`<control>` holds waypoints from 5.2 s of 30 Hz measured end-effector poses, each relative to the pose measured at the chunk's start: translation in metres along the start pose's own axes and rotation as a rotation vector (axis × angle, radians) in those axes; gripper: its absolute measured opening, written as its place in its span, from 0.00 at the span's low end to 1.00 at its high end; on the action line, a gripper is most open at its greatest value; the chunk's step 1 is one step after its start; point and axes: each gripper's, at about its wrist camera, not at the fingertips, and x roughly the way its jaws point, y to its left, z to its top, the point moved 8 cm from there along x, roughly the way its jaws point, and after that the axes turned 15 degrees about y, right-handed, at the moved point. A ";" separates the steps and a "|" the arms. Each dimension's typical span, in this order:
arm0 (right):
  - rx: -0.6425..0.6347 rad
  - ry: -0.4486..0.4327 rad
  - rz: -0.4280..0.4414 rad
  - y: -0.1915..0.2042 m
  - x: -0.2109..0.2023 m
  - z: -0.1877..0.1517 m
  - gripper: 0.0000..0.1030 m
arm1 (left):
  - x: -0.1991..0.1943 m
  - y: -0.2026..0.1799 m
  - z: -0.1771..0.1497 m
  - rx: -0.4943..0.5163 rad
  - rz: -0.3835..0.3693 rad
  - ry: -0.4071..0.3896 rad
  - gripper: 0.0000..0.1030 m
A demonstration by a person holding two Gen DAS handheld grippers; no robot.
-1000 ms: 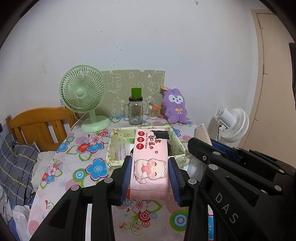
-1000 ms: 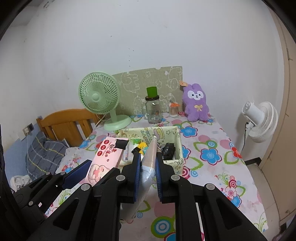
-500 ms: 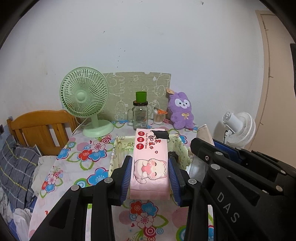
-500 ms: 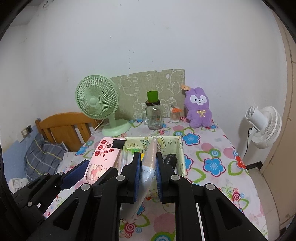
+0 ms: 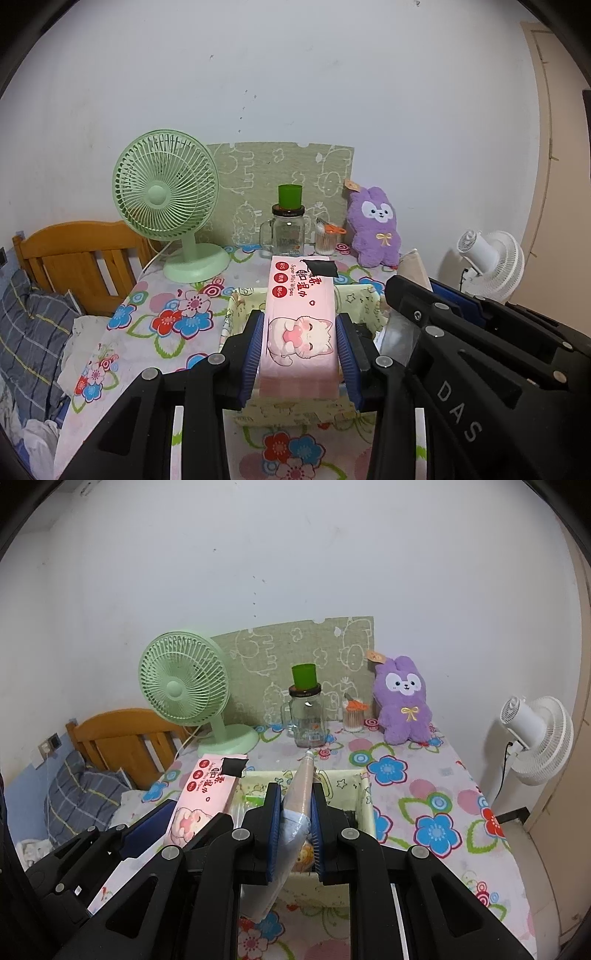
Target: Organize soft objects
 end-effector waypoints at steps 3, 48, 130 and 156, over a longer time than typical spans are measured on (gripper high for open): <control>0.011 0.029 0.004 -0.003 0.012 0.004 0.18 | 0.009 0.001 0.004 -0.003 0.012 0.004 0.38; 0.035 0.142 0.004 -0.038 0.120 0.015 0.17 | 0.107 0.001 0.009 -0.023 0.061 0.131 0.86; -0.004 -0.092 -0.171 -0.033 -0.083 -0.047 0.98 | -0.073 0.020 -0.045 0.000 0.078 -0.033 1.00; 0.068 -0.135 -0.186 -0.056 -0.117 -0.068 0.98 | -0.101 0.031 -0.054 -0.054 0.074 -0.090 1.00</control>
